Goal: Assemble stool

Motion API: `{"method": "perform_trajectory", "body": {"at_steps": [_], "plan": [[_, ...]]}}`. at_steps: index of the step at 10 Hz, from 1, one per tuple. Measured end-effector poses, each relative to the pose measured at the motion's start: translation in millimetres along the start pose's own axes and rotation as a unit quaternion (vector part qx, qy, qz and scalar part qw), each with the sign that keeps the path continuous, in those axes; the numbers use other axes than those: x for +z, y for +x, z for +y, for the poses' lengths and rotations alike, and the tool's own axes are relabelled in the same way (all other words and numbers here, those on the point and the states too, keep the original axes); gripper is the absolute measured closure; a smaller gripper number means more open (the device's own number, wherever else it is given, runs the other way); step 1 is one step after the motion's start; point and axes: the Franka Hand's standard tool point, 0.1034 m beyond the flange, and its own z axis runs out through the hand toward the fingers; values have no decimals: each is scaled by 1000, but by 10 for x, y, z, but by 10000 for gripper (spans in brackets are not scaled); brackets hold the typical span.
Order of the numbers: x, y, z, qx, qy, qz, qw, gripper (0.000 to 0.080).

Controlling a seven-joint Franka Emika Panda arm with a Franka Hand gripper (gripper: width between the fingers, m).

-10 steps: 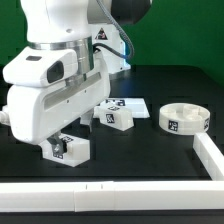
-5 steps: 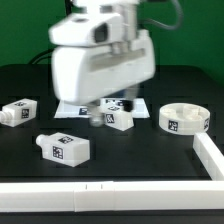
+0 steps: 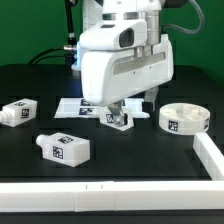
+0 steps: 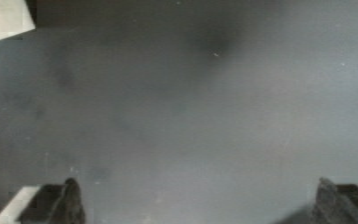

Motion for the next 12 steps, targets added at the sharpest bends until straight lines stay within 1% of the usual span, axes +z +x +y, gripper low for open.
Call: {"method": "perform_trajectory", "body": {"at_steps": [1,2,3,4,5,6,7,8,10,11,12], "plan": [[-6,-63,-223,35,7,-7,999,151],[-4,-63,-440,63,11,-11,998,151],[12,-4,-656,102,12,-9,995,151],[17,1,-650,75,12,-9,997,151],[17,-9,-630,78,12,-9,997,151],[31,-7,-650,77,13,-10,997,151],[100,-7,-697,91,13,-7,996,151],[216,-33,-783,96,16,-4,995,151],[360,-68,-814,97,18,-3,995,151],[464,-91,-838,98,19,0,995,151],[493,-102,-847,98,20,0,995,151]]}}
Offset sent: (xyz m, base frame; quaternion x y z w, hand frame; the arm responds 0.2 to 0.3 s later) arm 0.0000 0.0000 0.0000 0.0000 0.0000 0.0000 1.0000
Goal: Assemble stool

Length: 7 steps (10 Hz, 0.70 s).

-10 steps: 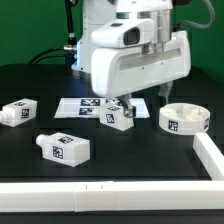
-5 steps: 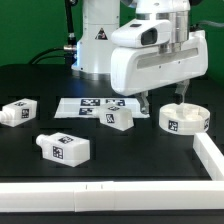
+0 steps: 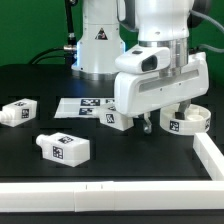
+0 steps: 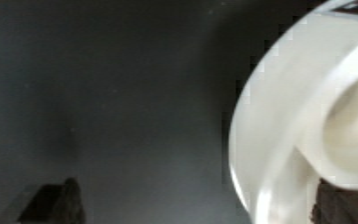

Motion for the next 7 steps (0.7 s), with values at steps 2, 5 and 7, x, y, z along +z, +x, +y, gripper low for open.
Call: {"method": "perform_trajectory", "body": {"at_steps": [2,5,7], "plan": [[-5,0,1,0,0,-1,1000,160],[-1,-4,-1,0,0,-1,1000,505],[-56,-18,74,-13,2,-13,1000,679]]}}
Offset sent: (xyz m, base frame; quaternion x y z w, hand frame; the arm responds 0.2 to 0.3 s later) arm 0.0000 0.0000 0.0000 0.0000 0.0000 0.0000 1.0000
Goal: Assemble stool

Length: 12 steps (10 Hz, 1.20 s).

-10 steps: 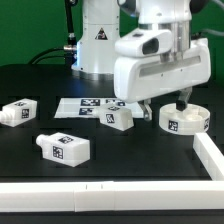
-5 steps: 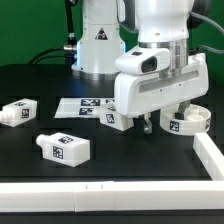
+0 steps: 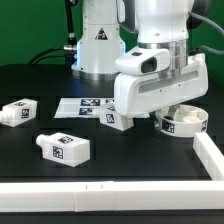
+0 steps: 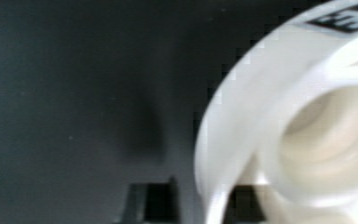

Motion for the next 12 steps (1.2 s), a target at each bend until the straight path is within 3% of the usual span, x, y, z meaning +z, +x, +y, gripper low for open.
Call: {"method": "perform_trajectory", "body": {"at_steps": [1,3,5,9,10,11,12], "plan": [[-90,26,92,2,0,-7,1000,771],[-294,60,257,4,2,-23,1000,776],[-569,96,530,5,4,-30,1000,776],[-521,95,523,5,5,-30,1000,776],[-538,154,680,7,19,-50,999,776],[-573,376,956,12,30,-59,998,776],[-583,577,1096,-23,33,-52,998,776]]}}
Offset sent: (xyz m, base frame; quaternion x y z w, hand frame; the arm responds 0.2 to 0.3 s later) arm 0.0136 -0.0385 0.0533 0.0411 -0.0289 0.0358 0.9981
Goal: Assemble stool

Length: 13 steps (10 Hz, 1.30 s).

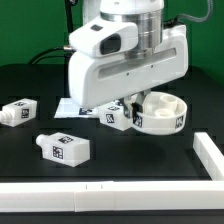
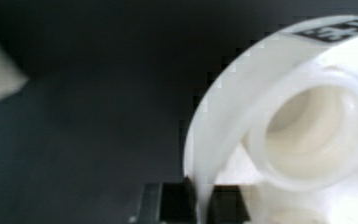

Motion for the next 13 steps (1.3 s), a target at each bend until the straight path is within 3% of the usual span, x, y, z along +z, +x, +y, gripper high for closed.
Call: {"method": "perform_trajectory", "body": {"at_steps": [1,5,7,8,9,13], "plan": [[-5,42,-21,-40,0,2,999,775],[53,61,-26,-5,3,0,1000,775],[147,498,224,70,11,3,997,775],[163,603,339,104,23,16,994,775],[181,577,352,112,28,18,993,775],[221,584,333,108,28,17,994,775]]}}
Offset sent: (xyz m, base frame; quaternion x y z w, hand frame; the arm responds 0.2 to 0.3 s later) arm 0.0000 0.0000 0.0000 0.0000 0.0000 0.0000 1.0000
